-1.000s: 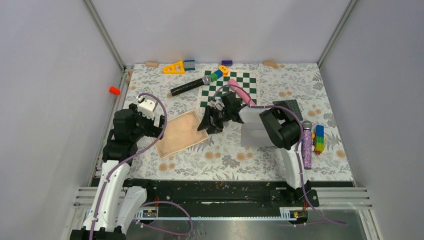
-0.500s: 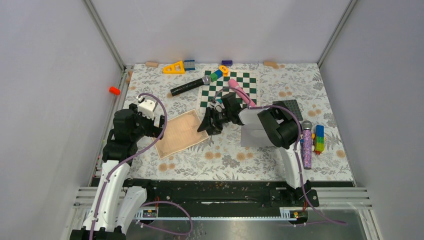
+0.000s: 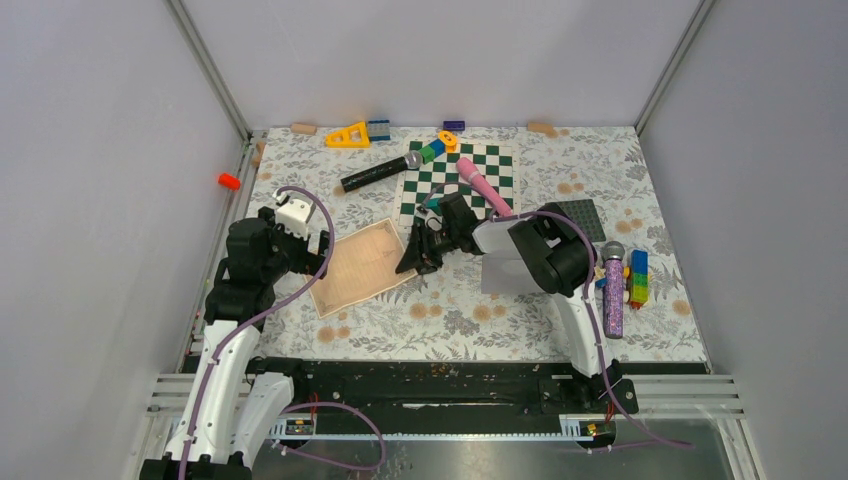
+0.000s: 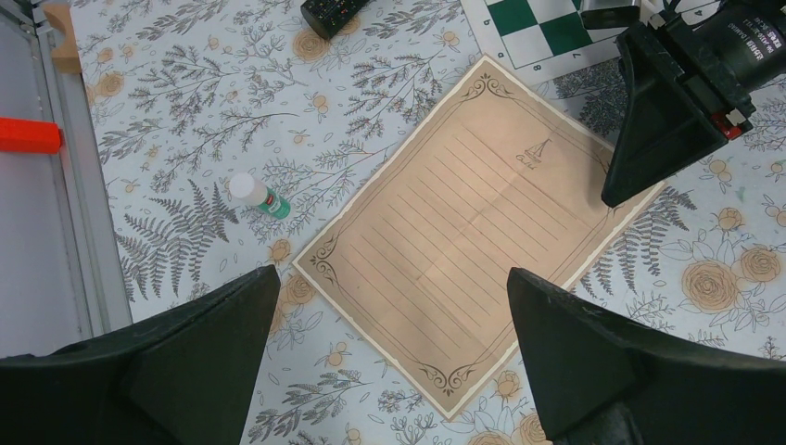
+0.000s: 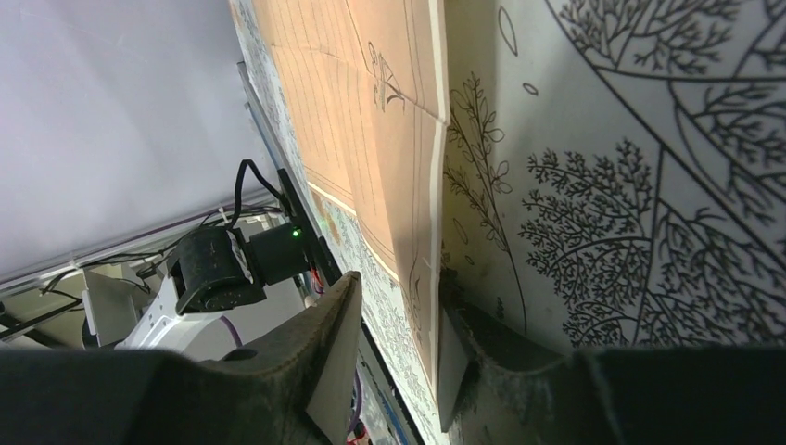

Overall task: Place the letter into the envelope and seal it
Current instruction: Pick up the letter from the center of the board, then fold the letter.

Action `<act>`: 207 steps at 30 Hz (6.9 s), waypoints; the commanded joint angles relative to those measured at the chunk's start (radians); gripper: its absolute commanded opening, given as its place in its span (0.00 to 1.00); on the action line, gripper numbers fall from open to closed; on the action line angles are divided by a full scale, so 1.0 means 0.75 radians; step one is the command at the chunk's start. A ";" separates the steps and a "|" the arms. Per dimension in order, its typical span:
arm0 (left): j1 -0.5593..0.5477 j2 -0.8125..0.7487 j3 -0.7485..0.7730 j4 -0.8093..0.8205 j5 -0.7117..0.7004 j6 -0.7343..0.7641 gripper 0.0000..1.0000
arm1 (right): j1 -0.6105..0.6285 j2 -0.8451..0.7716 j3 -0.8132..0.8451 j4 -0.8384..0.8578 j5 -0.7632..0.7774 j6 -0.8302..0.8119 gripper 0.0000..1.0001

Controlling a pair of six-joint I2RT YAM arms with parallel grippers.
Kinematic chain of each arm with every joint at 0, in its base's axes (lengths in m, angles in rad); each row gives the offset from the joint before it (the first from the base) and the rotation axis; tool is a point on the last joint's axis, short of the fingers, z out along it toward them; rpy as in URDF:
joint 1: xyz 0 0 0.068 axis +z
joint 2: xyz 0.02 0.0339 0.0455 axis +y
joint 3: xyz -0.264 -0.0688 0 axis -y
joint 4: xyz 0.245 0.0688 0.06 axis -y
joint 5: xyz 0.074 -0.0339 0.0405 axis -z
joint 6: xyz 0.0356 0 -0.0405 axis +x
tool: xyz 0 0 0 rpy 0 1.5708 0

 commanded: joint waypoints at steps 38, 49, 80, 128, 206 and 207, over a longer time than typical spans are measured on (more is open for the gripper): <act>-0.008 0.069 0.190 0.087 0.109 0.019 0.99 | -0.077 -0.620 0.442 -1.200 0.185 -1.117 0.00; -0.066 0.394 0.677 0.064 0.314 -0.036 0.99 | -0.073 -0.956 0.738 -1.836 0.621 -1.722 0.00; -0.548 0.503 0.524 0.283 0.856 -0.114 0.99 | 0.016 -1.332 0.782 -2.072 1.077 -2.029 0.00; -0.608 0.676 0.490 0.541 0.690 -0.397 0.10 | 0.016 -1.229 0.995 -2.061 1.075 -1.889 0.00; -0.824 0.627 0.556 -0.257 0.942 0.380 0.21 | 0.010 -1.490 -0.225 -1.188 -0.052 -1.899 0.00; -0.824 0.624 0.563 -0.257 0.916 0.376 0.36 | 0.011 -1.490 -0.226 -1.190 -0.050 -1.899 0.00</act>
